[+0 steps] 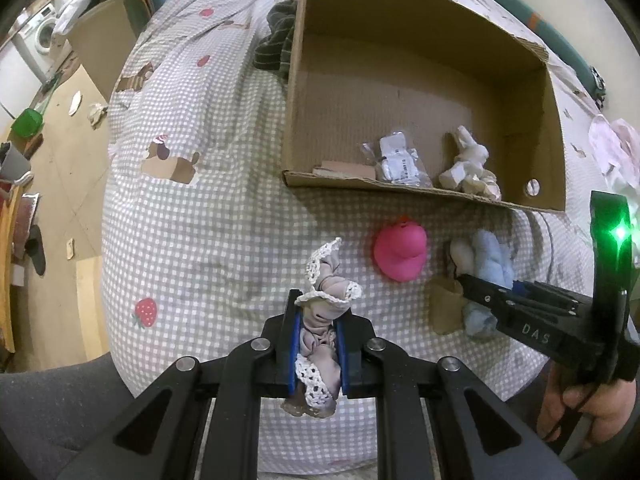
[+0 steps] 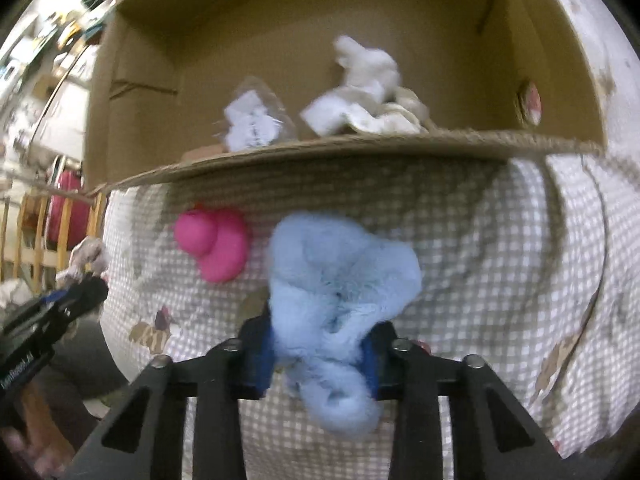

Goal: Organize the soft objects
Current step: 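Carry both scrunchies into the cardboard box and open both grippers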

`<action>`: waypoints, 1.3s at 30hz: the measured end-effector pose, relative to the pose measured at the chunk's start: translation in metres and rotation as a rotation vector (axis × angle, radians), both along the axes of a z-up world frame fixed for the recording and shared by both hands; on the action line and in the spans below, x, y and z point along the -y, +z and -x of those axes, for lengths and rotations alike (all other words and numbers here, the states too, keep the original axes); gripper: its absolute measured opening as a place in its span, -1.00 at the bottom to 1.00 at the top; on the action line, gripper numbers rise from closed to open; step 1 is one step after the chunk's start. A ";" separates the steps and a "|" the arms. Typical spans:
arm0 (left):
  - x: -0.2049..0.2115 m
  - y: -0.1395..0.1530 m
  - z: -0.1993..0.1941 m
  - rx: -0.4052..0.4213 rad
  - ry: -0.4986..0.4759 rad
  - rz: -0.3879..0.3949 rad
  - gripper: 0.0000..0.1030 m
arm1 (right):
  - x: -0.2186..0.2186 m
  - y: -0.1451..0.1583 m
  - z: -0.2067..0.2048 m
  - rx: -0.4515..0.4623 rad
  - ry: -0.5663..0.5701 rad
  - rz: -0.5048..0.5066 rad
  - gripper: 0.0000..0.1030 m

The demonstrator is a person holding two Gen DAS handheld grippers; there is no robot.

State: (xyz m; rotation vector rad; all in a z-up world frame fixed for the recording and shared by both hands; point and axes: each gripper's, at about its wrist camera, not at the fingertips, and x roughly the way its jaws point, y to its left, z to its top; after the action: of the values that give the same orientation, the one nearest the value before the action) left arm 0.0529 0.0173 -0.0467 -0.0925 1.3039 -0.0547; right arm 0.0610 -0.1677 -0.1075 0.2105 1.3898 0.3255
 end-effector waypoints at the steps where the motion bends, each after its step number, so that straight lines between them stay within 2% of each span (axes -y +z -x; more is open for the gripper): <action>1: 0.001 0.001 0.001 0.006 -0.002 -0.003 -0.74 | -0.003 0.002 0.002 0.012 0.010 0.003 -0.43; 3: 0.001 0.004 0.002 0.023 -0.004 -0.012 -0.74 | -0.002 0.008 0.004 0.036 -0.001 -0.006 -0.45; 6: -0.002 0.006 0.005 0.039 0.007 -0.022 -0.74 | 0.011 0.027 0.006 0.103 -0.059 -0.081 -0.45; 8: -0.006 0.006 0.006 0.041 0.022 -0.026 -0.74 | 0.015 0.039 0.010 0.148 -0.064 -0.069 -0.46; 13: -0.015 0.008 0.008 0.051 0.059 -0.022 -0.74 | 0.020 0.049 0.021 0.163 -0.076 -0.111 -0.47; 17: -0.013 0.013 0.013 0.091 0.070 -0.081 -0.74 | 0.027 0.067 0.032 0.207 -0.064 -0.148 -0.48; 23: -0.008 0.029 0.013 0.140 0.048 -0.067 -0.74 | 0.036 0.096 0.041 0.271 -0.038 -0.197 -0.50; 31: 0.004 0.062 0.014 0.262 0.021 -0.101 -0.74 | 0.047 0.127 0.035 0.344 -0.046 -0.240 -0.50; 39: 0.010 0.086 -0.025 0.285 0.008 -0.043 -0.74 | 0.041 0.146 0.005 0.384 -0.019 -0.237 -0.49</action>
State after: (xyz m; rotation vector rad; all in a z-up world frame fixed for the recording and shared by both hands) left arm 0.0776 0.0078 0.0397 -0.0513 1.0196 -0.0319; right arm 0.0563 -0.2086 0.0381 0.3369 0.9688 0.4884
